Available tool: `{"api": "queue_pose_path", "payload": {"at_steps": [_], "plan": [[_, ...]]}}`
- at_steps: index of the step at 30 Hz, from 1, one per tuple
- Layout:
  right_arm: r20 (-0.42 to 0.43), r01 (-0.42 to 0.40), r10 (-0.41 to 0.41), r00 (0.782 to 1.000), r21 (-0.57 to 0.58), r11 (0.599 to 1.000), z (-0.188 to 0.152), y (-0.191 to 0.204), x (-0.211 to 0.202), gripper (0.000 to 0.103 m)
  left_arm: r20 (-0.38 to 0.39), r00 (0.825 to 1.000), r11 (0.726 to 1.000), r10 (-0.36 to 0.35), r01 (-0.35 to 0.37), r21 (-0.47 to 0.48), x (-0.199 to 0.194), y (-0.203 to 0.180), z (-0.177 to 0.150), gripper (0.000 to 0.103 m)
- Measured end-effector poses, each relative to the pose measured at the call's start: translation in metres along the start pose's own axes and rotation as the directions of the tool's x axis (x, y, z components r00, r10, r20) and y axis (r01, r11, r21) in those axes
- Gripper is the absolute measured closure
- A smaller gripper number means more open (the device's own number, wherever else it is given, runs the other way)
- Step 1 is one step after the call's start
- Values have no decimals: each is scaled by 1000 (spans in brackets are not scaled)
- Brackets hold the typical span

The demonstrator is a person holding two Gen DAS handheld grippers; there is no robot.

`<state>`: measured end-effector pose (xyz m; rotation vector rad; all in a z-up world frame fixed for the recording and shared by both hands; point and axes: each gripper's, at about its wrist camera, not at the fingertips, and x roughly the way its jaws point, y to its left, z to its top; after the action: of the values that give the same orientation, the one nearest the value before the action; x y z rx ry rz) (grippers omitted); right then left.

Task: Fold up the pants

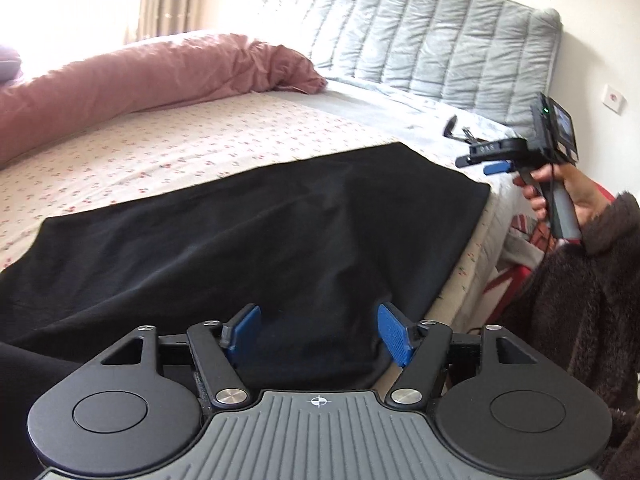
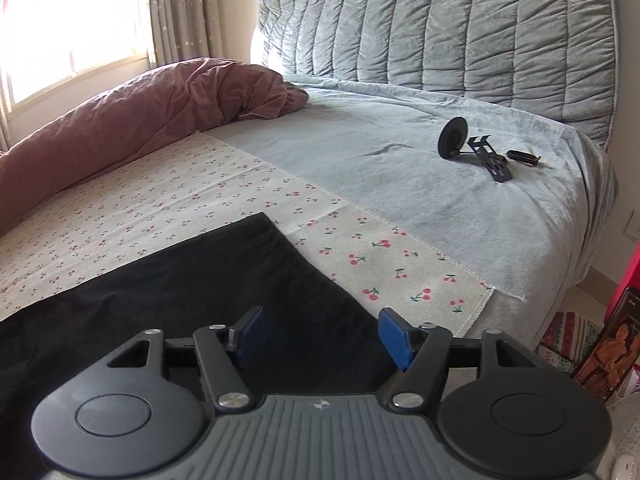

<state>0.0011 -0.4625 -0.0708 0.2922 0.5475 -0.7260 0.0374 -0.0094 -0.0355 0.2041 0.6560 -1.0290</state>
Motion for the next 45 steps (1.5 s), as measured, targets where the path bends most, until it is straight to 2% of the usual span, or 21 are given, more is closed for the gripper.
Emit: {"api": "queue_pose_path", "payload": {"at_steps": [2,5,7,10,17,23,29,32,34,35,36,38,39,42,43,44,45], "plan": [[-16,-82,82,997,-23,996,0,14,0,32,10,997,997,71,-71,-40,-6,9,1,31],[-45,-203,200,979,-66,977,-2,43,-3,27,30,982,978,188,-184,-98,-18,24,-3,19],[-66,-274,269,961,-98,957,-4,65,-5,23,25,969,961,248,-242,-136,-24,33,-5,18],[-98,-358,347,933,-144,922,-10,96,-8,22,18,946,928,324,-314,-202,-36,47,-9,11],[-164,-513,487,858,-216,831,-24,160,-19,16,-26,874,836,485,-472,-280,-59,72,-22,5],[-212,-619,582,785,-223,753,-37,195,-27,13,-38,812,750,583,-556,-359,-87,96,-39,4],[-256,-683,634,730,-284,672,-48,228,-42,12,-47,739,652,672,-620,-437,-123,120,-59,4],[-270,-720,670,692,-329,611,-59,244,-54,12,-58,695,575,717,-636,-514,-146,137,-72,4],[-284,-749,700,655,-362,554,-69,254,-63,12,-68,670,521,740,-633,-573,-160,148,-83,4],[-288,-762,715,636,-379,525,-74,258,-67,12,-72,663,495,746,-623,-606,-168,154,-88,4],[-291,-778,737,610,-397,487,-80,263,-73,14,-73,661,476,746,-608,-636,-174,159,-93,5],[-296,-809,782,549,-425,407,-92,269,-82,24,-72,665,439,743,-566,-698,-185,167,-104,6],[-318,-827,801,507,-441,348,-99,273,-88,33,-70,673,427,736,-542,-724,-189,171,-108,6],[-369,-851,831,417,-481,213,-114,285,-102,53,-70,707,405,703,-481,-778,-191,180,-119,17],[-387,-855,835,392,-489,174,-117,288,-106,60,-73,719,399,691,-463,-791,-190,183,-122,27],[-411,-860,837,361,-493,129,-120,292,-110,62,-75,731,394,678,-448,-803,-188,185,-124,34],[-431,-865,837,339,-493,97,-123,295,-112,65,-76,746,388,662,-428,-816,-185,187,-127,37]]}}
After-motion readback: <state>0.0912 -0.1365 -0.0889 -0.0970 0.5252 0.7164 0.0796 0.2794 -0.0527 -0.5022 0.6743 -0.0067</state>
